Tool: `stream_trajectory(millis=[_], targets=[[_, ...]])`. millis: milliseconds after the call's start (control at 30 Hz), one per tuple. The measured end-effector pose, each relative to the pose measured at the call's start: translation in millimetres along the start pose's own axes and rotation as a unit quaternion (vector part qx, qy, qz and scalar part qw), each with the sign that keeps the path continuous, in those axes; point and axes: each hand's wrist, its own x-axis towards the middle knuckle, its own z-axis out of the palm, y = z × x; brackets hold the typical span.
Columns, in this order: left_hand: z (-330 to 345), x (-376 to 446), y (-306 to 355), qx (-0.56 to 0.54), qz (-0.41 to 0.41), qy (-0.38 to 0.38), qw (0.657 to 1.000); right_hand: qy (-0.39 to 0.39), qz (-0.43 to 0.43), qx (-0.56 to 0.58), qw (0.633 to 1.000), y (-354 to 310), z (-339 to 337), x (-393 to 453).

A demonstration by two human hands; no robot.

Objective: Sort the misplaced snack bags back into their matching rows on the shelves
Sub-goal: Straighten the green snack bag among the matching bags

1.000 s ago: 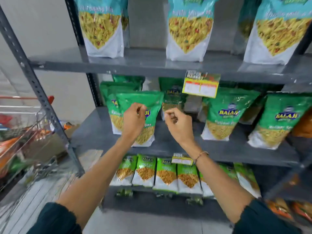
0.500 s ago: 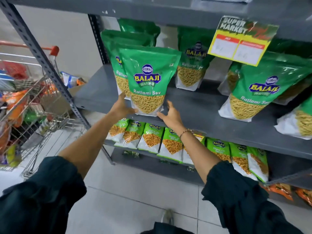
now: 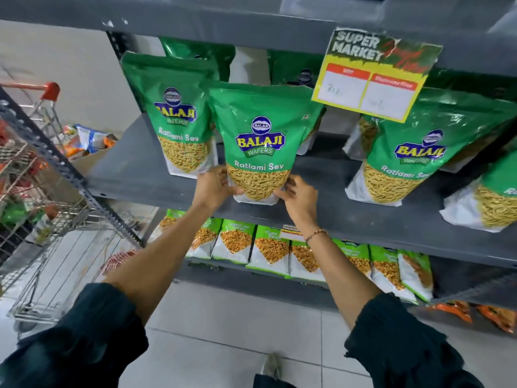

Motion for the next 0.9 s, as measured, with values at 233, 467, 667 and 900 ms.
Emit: stream_trajectory(millis=[233,467,667,900], targets=[[52.4,34.5,22.3,0.035,0.032,-0.019,0.999,0.062,0.006,-0.009,0.998,4.8,-48.9,24.7],[66.7,48.6,15.5,0.041,0.026,-0.012,0.999,0.043,0.023,-0.029,0.998,9.7,-55.1,36.5],[67.5,46.6,16.3,0.041,0.027,-0.021,0.999,0.035,0.033,-0.013,0.999,11.6,-53.4,36.1],[66.7,43.4,21.3,0.069,0.031,-0.042,0.996,0.021,0.045,-0.013,0.999,6.2,-54.3,31.4]])
